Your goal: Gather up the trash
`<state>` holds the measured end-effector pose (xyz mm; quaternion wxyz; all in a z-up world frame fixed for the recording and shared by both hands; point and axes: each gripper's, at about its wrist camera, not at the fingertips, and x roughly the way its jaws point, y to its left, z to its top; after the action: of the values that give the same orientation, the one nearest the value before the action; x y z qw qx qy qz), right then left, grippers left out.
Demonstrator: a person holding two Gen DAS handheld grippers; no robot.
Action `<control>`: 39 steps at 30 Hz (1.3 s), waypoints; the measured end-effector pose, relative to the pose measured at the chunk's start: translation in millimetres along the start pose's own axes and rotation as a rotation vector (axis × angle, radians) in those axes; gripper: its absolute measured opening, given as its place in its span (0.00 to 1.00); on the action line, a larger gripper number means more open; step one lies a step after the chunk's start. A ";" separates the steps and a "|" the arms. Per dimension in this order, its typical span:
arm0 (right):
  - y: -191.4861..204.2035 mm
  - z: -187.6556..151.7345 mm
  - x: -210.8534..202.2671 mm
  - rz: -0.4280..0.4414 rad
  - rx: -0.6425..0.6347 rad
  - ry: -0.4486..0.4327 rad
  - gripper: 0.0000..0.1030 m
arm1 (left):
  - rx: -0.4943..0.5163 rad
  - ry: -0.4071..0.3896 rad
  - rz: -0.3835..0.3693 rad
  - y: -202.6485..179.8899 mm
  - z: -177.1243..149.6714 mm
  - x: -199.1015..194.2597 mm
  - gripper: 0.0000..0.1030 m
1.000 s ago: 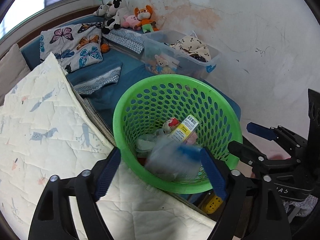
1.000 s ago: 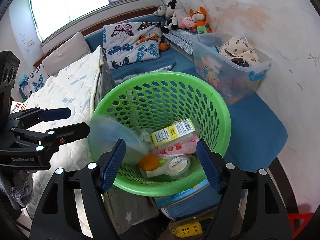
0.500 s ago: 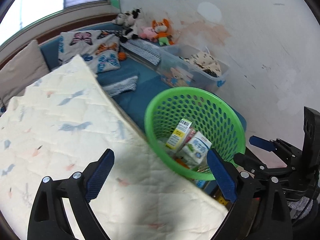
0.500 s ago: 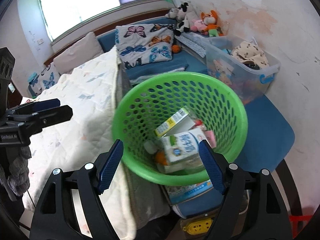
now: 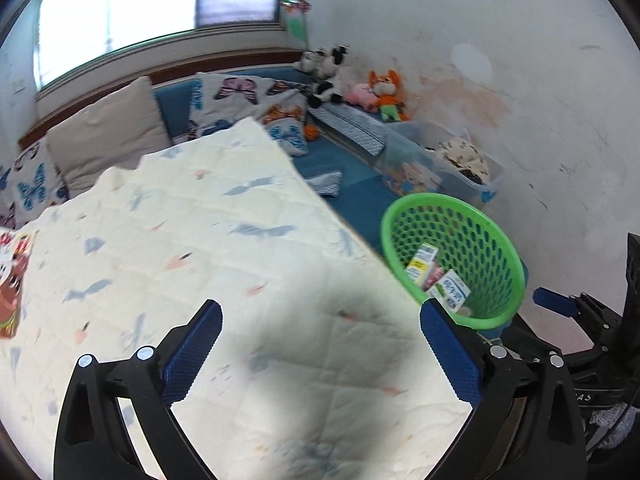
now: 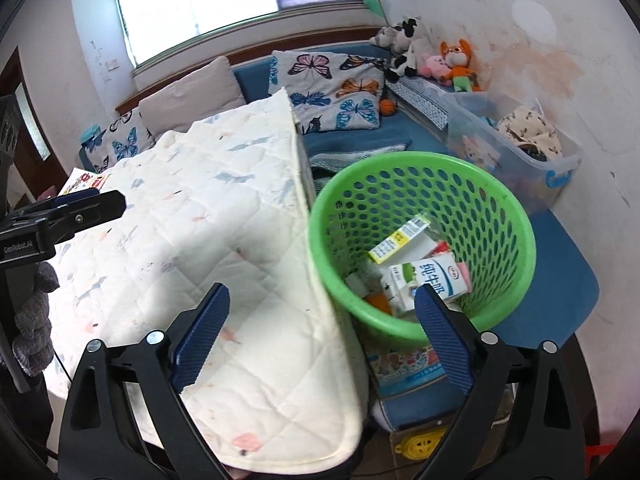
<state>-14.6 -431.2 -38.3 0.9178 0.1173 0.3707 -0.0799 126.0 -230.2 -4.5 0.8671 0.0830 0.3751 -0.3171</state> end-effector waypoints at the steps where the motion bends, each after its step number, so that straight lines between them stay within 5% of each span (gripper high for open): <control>1: 4.5 -1.2 -0.6 0.001 0.001 0.001 0.92 | -0.015 -0.005 0.010 7.4 -4.4 -5.6 0.93; 13: 42.7 -14.5 -4.4 -0.032 -0.032 -0.013 0.95 | -0.100 -0.043 0.148 57.1 -44.6 -45.0 0.93; 39: 67.9 -27.5 -14.8 -0.052 -0.050 -0.043 0.96 | -0.099 -0.113 0.303 57.0 -80.6 -75.7 0.93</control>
<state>-27.5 -357.7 -36.6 0.9259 0.0830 0.3556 -0.0969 73.5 -117.8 -13.4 0.9278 0.0776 0.3240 -0.1678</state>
